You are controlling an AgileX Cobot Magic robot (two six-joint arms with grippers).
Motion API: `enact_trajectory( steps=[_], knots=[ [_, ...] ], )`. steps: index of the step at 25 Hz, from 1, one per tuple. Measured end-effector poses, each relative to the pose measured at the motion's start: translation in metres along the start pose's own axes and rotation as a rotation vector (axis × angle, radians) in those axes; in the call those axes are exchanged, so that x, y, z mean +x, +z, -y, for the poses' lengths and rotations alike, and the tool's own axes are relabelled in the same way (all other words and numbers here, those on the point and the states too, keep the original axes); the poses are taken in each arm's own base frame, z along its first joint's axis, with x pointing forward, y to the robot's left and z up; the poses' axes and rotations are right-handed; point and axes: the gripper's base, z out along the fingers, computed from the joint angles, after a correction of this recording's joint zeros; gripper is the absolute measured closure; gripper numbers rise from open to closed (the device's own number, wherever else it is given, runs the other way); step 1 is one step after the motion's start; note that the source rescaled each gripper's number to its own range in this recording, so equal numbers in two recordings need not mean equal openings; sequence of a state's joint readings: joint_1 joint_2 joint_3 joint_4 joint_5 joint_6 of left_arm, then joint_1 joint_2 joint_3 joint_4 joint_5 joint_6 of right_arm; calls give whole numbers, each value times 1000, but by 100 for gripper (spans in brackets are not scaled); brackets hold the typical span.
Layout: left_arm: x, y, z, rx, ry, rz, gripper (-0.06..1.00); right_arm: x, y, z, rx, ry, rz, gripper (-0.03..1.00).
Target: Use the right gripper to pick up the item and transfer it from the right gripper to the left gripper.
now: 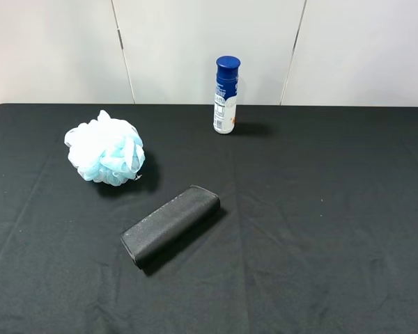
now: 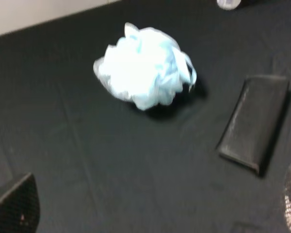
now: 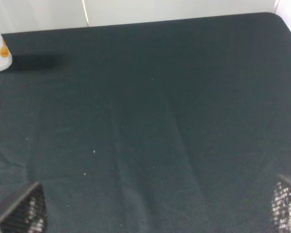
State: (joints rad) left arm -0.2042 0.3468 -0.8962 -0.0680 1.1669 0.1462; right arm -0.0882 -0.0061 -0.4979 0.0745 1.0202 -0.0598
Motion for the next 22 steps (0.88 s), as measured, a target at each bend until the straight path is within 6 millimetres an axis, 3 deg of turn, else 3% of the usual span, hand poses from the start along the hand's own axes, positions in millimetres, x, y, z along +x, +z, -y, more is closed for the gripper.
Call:
enact_trajectory(
  steps=[5, 10, 22],
  knots=[
    [56, 12, 5, -3, -6, 24, -6, 0, 0, 0, 0, 0, 0, -3],
    [89, 32, 7, -4, -60, 12, -6, 0, 0, 0, 0, 0, 0, -3],
    [91, 47, 1, -56, -88, 53, -6, 0, 0, 0, 0, 0, 1, -3]
  ],
)
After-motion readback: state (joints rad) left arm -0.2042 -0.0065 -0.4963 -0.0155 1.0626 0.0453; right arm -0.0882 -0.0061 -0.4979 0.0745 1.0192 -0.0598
